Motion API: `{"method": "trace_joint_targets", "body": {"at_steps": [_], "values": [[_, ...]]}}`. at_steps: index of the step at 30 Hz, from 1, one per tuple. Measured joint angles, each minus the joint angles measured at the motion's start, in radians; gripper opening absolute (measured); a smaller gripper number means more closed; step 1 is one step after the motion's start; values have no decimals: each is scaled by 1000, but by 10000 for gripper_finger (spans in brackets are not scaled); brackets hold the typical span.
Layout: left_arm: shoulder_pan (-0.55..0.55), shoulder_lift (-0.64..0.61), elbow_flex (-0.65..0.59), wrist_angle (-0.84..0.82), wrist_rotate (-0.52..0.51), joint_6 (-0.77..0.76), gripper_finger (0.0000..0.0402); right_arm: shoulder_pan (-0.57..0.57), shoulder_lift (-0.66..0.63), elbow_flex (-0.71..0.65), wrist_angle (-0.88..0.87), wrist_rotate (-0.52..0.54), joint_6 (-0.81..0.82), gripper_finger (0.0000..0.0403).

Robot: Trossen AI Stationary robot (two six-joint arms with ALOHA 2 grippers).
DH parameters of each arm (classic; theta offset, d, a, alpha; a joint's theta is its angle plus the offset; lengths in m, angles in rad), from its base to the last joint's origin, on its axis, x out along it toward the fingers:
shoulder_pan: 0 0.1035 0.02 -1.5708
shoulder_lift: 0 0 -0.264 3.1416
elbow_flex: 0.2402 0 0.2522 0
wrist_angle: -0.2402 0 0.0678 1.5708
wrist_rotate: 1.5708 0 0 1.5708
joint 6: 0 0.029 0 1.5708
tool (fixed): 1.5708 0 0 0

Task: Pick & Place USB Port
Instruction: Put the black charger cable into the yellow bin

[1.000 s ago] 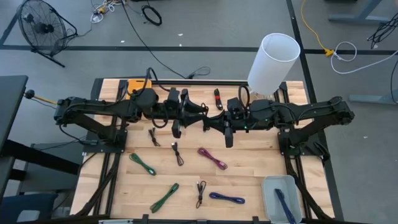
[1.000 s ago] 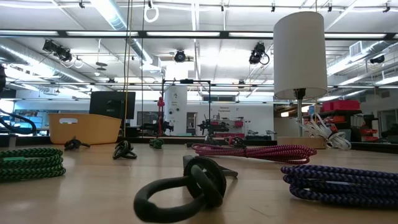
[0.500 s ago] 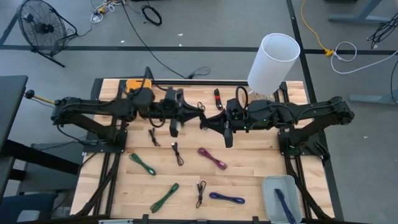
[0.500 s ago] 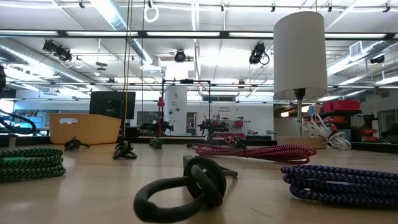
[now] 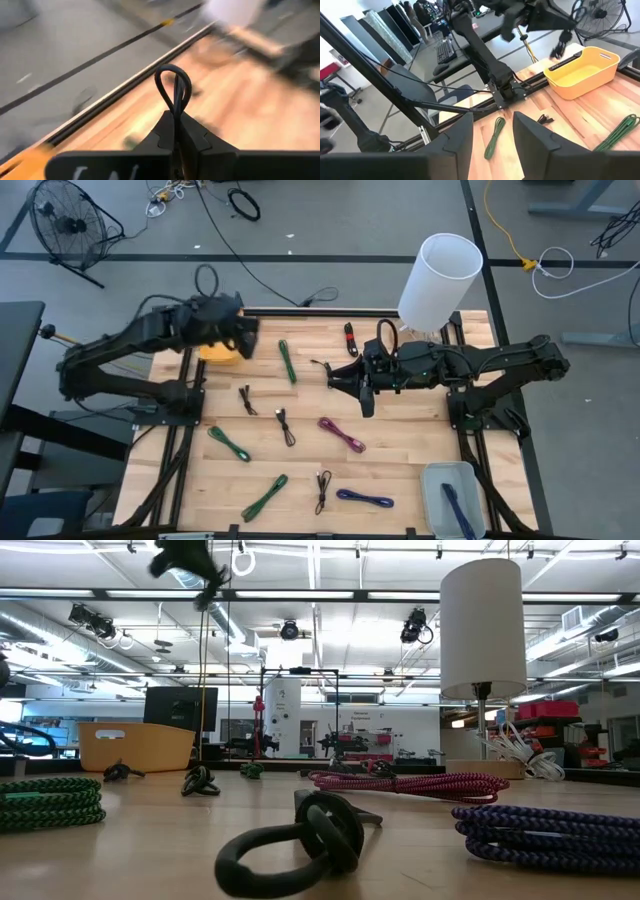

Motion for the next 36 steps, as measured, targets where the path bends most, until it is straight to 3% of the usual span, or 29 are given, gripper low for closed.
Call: {"method": "trace_joint_targets", "body": {"at_steps": [6,18,25,30,36], "values": [[255,-25,-4,-185,33,38,7,0,0,0,5,2,11,127],[697,67,-179,-183,285,191,7,0,0,0,9,56,34,123],[677,137,-188,-196,257,184,7,0,0,0,14,89,37,123],[634,198,-188,-205,130,154,7,0,0,0,15,89,37,123],[623,295,-188,-193,90,134,7,1,0,0,15,86,41,123]]}}
